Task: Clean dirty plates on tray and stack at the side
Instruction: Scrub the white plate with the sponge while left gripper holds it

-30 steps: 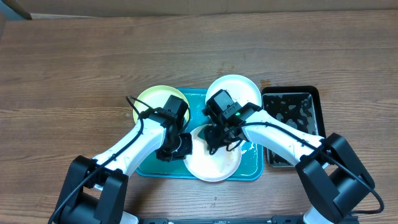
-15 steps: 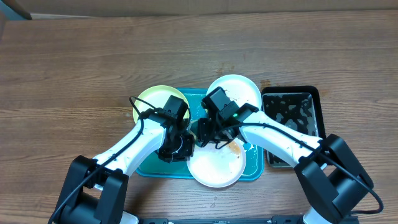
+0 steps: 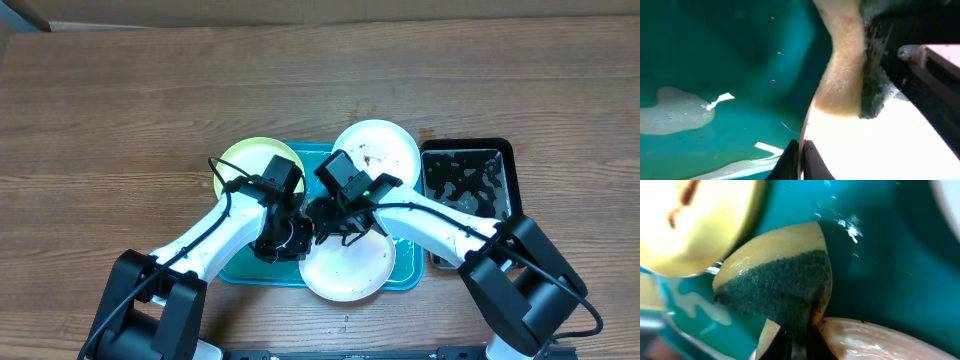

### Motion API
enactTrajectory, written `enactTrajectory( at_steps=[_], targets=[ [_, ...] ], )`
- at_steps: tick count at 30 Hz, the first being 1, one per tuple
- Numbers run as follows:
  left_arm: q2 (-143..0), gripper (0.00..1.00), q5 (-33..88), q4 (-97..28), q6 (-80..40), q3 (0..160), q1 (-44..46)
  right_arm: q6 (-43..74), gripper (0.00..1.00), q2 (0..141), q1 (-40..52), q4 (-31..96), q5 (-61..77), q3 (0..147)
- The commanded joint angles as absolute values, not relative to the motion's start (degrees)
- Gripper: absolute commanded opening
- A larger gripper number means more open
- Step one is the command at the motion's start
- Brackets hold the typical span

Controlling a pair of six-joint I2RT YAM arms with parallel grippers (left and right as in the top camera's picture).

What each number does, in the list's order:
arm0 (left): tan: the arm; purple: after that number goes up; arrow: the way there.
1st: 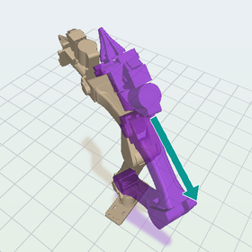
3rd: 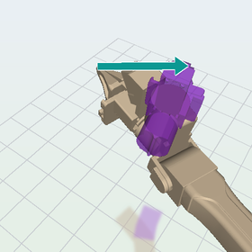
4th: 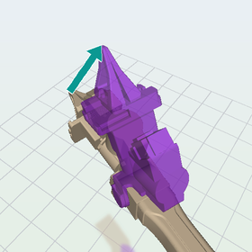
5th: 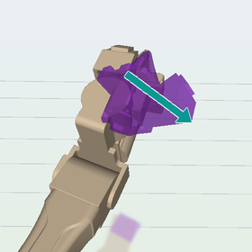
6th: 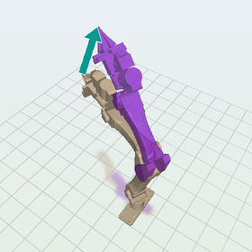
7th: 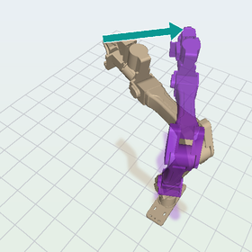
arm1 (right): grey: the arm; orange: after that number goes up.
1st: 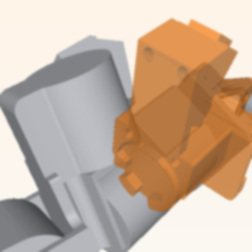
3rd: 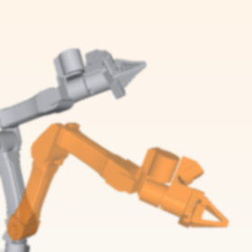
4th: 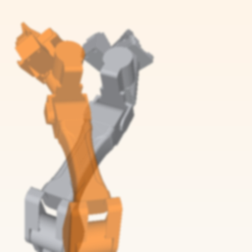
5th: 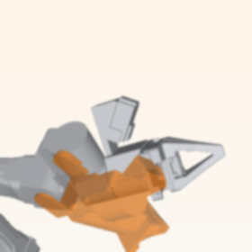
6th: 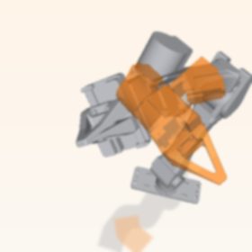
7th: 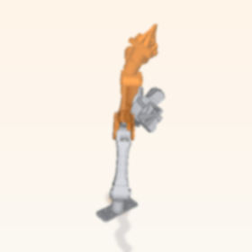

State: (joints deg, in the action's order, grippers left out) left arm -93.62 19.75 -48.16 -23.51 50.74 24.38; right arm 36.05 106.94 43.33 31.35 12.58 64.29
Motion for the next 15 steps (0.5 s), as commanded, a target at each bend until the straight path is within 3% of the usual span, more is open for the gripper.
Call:
enactTrajectory(
  at_steps=[1,9,15],
  targets=[
    [-93.4,0.04,20.4,-48.8,-22.0,50.8,24.8,36.3,0.04,108.8,43.4,33.5,2.4,63.6],
    [-93.4,0.04,20.1,-48.8,-22.1,50.8,24.8,36.2,0.04,108.8,43.4,36.8,0.4,63.6],
    [-93.4,0.04,13.3,-49.7,-28.2,50.8,24.8,36.0,0.04,108.8,43.3,40.9,-4.0,63.6]
  ],
)
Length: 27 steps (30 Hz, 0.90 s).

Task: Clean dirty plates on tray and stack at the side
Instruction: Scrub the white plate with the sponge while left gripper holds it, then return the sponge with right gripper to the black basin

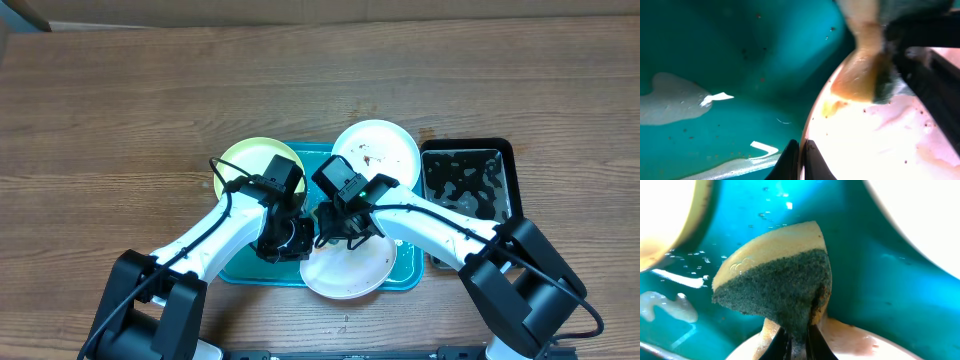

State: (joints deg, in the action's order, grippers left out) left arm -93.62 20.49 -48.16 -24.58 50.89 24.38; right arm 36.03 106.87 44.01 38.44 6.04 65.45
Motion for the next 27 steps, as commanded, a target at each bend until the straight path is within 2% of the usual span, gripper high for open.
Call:
enactTrajectory(
  at_steps=[1,13,27],
  targets=[
    [-93.4,0.04,12.4,-49.7,-29.0,50.8,24.8,36.0,0.04,108.8,43.3,41.6,-4.7,63.6],
    [-93.4,0.04,2.9,-49.0,-38.1,50.8,24.6,36.0,0.04,107.9,42.9,47.2,-5.3,65.2],
    [-93.4,0.04,2.9,-48.0,-37.7,51.5,24.6,36.0,0.04,103.7,41.6,56.7,-4.9,75.8]
  ],
)
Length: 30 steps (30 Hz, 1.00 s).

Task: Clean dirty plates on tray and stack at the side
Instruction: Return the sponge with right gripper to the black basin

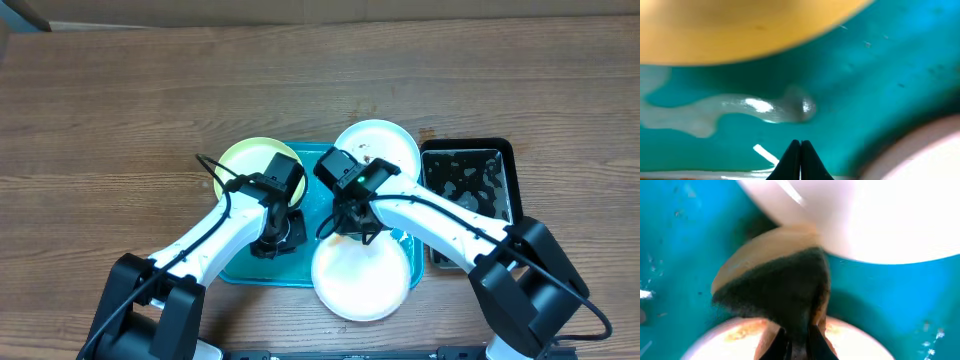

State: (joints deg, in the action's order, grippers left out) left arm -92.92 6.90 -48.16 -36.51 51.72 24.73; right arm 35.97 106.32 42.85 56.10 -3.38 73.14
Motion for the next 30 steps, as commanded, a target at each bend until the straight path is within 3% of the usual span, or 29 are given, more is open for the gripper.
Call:
enactTrajectory(
  at_steps=[1,8,15,18,21,30],
  targets=[
    [-93.4,0.04,2.8,-47.9,-37.7,51.5,24.6,36.0,0.04,103.3,41.3,57.1,-4.9,76.2],
    [-93.4,0.04,4.9,-47.8,-36.1,51.6,24.6,35.6,0.04,99.2,40.0,58.5,-4.9,76.6],
    [-93.4,0.04,23.1,-43.7,-23.4,51.6,24.6,36.2,0.04,98.5,39.9,65.5,-5.9,76.5],
    [-93.4,0.11,29.5,-42.3,-20.3,51.6,24.6,39.2,0.04,98.4,39.3,67.9,-9.7,76.5],
    [-93.4,0.38,29.8,-42.9,-20.1,51.6,24.8,40.6,0.04,97.6,37.0,69.1,-10.9,76.6],
    [-93.5,0.48,29.9,-45.4,-20.8,51.6,26.9,35.0,0.04,89.4,25.9,70.8,-8.2,76.6]
  ],
)
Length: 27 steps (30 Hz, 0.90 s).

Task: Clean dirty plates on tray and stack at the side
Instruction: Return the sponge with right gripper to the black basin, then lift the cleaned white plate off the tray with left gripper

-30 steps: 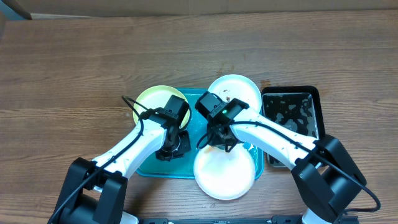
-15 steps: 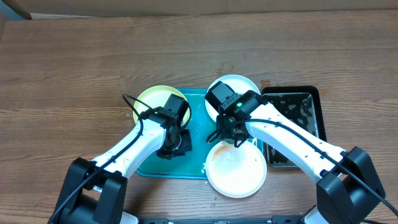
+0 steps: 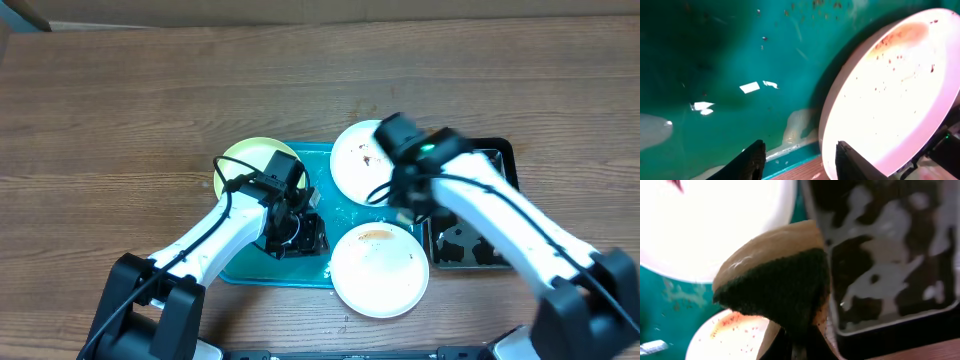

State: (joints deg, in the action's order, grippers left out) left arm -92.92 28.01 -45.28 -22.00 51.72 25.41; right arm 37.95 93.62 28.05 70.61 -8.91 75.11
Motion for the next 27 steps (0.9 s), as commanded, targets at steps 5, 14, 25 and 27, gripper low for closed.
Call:
enactTrajectory(
  at_steps=[5,14,25,27],
  targets=[
    [-93.5,0.49,26.3,-44.1,-24.0,51.6,31.7,32.5,0.04,87.0,20.8,72.4,-7.5,76.6],
    [-93.5,0.54,19.7,-43.5,-30.4,51.6,36.2,29.9,0.04,87.0,12.1,73.8,-7.4,76.6],
    [-95.2,0.3,19.3,-43.2,-31.3,51.6,36.4,28.0,0.04,87.0,9.9,73.4,-7.4,76.6],
    [-95.2,0.18,19.3,-43.2,-31.3,51.6,36.4,28.0,0.04,87.0,9.9,73.2,-7.4,76.6]
  ],
)
